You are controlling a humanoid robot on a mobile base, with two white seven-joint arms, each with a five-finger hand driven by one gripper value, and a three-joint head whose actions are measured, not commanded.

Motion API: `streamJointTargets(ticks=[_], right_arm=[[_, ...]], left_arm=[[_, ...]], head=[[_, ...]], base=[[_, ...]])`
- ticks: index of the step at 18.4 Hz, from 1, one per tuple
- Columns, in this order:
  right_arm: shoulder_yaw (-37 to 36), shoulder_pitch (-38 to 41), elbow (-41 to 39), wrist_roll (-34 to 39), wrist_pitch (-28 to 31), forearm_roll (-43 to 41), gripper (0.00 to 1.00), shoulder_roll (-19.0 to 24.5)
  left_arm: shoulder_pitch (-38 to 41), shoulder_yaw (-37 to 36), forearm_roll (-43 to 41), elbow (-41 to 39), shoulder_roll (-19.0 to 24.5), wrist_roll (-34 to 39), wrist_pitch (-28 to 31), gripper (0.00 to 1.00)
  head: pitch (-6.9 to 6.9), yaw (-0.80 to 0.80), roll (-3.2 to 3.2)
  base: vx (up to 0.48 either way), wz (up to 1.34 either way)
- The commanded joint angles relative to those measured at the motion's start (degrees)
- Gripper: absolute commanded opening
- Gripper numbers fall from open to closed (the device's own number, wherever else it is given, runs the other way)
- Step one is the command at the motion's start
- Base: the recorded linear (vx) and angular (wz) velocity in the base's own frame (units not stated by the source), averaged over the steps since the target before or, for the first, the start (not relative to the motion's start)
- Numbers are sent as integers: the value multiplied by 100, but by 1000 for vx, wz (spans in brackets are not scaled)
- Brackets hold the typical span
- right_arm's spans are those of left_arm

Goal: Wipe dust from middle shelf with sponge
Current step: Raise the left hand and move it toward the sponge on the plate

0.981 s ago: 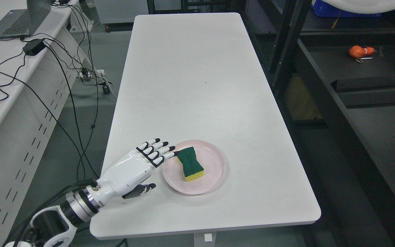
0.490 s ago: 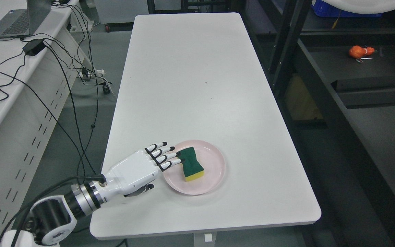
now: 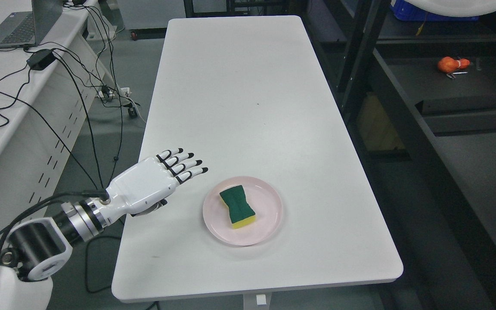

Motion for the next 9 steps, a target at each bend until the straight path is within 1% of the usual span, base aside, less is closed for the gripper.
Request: streamJointTargets(ticks=[1,5,9], right_arm=[[0,0,-100,5,419,0,100,-100],[0,0,-100,5,419,0,100,-100],[0,0,-100,-4,419,0,100,-100]], left_arm=[[-769,-288,-541,334,70,10,3,94],[-708,-905,-612,379,0,27,3,90],[-691,-1467,-551,510,-88,106,3,90]], head=[[0,0,0],[0,0,0],[0,0,0]], base=[[0,0],[8,-6],[27,-15]])
